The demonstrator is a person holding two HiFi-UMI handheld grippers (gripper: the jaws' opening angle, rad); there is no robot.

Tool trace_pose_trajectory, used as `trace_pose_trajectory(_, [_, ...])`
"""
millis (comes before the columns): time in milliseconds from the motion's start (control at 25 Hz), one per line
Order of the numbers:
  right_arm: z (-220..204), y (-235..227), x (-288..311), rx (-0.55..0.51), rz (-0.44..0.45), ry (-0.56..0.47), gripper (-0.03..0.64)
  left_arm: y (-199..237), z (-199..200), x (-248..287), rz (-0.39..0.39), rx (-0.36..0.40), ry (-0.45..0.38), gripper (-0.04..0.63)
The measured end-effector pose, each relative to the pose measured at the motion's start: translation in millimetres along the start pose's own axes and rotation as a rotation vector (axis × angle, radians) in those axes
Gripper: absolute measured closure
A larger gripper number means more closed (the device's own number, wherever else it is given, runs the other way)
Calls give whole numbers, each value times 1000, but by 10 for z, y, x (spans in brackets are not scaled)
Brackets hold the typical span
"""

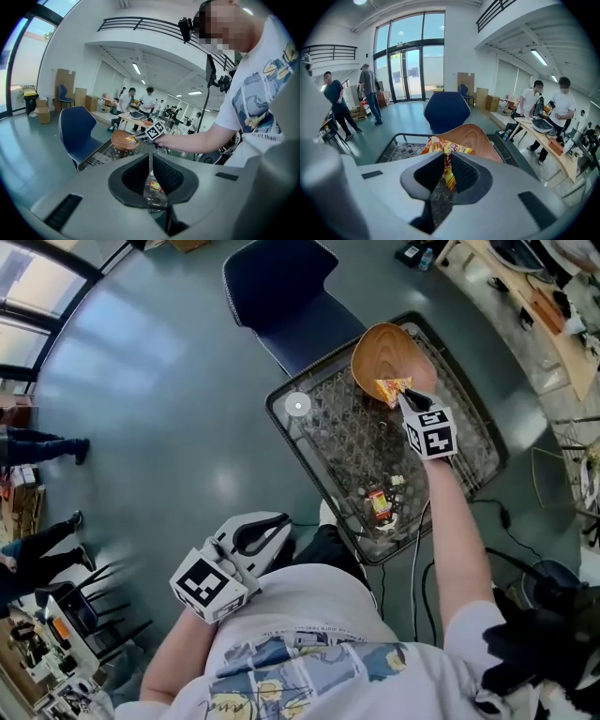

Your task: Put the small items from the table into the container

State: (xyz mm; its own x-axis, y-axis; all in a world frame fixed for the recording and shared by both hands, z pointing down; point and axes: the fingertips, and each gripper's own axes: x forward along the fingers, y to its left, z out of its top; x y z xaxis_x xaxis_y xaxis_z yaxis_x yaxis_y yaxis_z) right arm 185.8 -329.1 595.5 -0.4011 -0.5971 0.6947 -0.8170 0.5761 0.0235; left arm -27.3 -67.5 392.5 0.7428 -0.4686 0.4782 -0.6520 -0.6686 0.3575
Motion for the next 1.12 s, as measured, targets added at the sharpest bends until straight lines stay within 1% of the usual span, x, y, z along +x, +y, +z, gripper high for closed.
trace_pose_trajectory(200, [7, -216, 410, 22, -33, 47, 563, 148, -32, -192, 64, -36, -5, 584])
trace_pose_trajectory(400, [-142, -340, 761, 37, -25, 122, 561, 223, -143, -304, 126, -75, -3, 584])
trace_pose_trajectory(600, [-80, -236, 822, 23, -24, 122, 545, 327, -184, -419, 131, -82, -12, 584])
trace_pose_trajectory(720, [-72, -138, 676, 35, -34, 102, 545, 351, -168, -470, 115, -75, -19, 584])
trace_pose_trajectory(800, [-84, -43, 517, 45, -41, 83, 545, 347, -157, -485, 90, -57, -23, 584])
trace_pose_trajectory(920, [-117, 163, 196, 58, -52, 54, 545, 323, -155, -502, 31, -24, -28, 584])
trace_pose_trajectory(1120, [-248, 632, -455, 68, -72, 12, 545, 182, -173, -624, -71, 27, -39, 584])
